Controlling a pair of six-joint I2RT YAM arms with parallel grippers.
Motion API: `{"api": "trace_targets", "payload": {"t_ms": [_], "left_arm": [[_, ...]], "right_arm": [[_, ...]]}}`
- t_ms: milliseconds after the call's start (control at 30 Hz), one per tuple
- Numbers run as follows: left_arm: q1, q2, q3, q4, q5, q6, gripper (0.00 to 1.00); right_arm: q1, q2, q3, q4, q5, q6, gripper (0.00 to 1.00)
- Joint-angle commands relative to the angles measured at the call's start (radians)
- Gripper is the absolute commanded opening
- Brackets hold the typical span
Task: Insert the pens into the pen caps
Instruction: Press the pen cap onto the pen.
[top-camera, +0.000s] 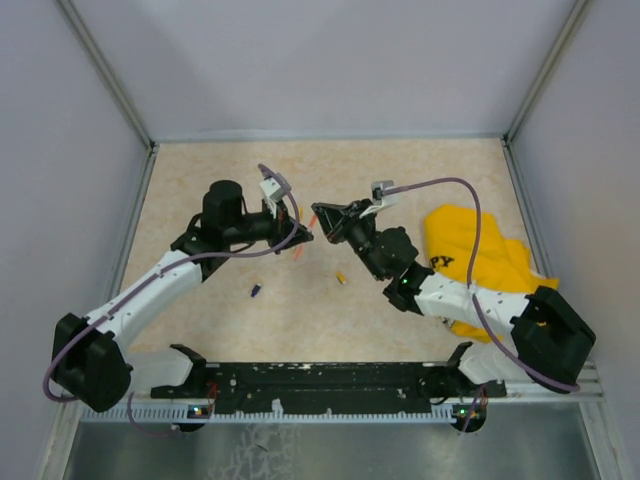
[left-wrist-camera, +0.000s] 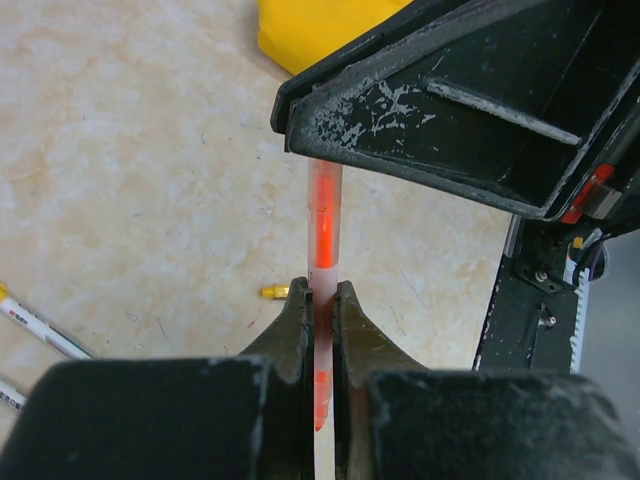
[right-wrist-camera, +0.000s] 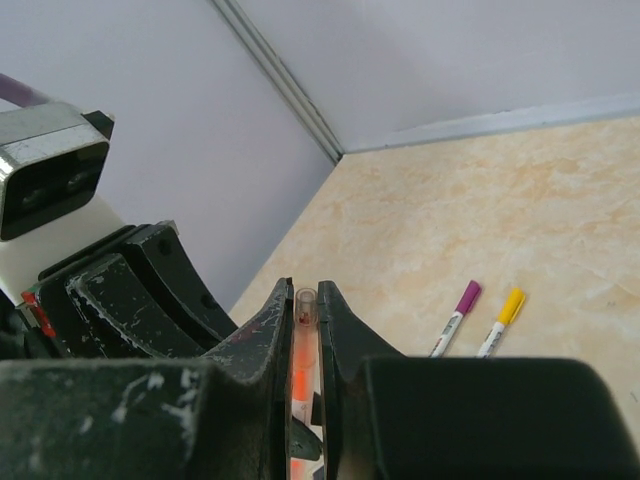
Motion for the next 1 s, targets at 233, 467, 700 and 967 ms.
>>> {"api": "trace_targets", "payload": {"t_ms": [233, 467, 700, 967], "left_arm": [[0.0, -0.043, 0.033, 0.179, -0.042, 0.001, 0.0], [0.0, -0.043, 0.031, 0.179, -0.045, 0.002, 0.0], [0.001, -0.047, 0.028, 0.18, -0.056, 0.005, 0.0], [0.001, -0.042, 0.027, 0.181, -0.045, 0.008, 0.0]], "right_arm": [[0.16, 0.139, -0.107, -0.019, -0.15, 0.136, 0.0], [0.186, 0.143, -0.14, -0.018, -0.146, 0.165, 0.0], [0.187, 0.086, -0.144, -0.067, -0.123, 0.119, 0.0], [0.174, -0.036, -0.031, -0.238, -0.036, -0.037, 0.09]]}}
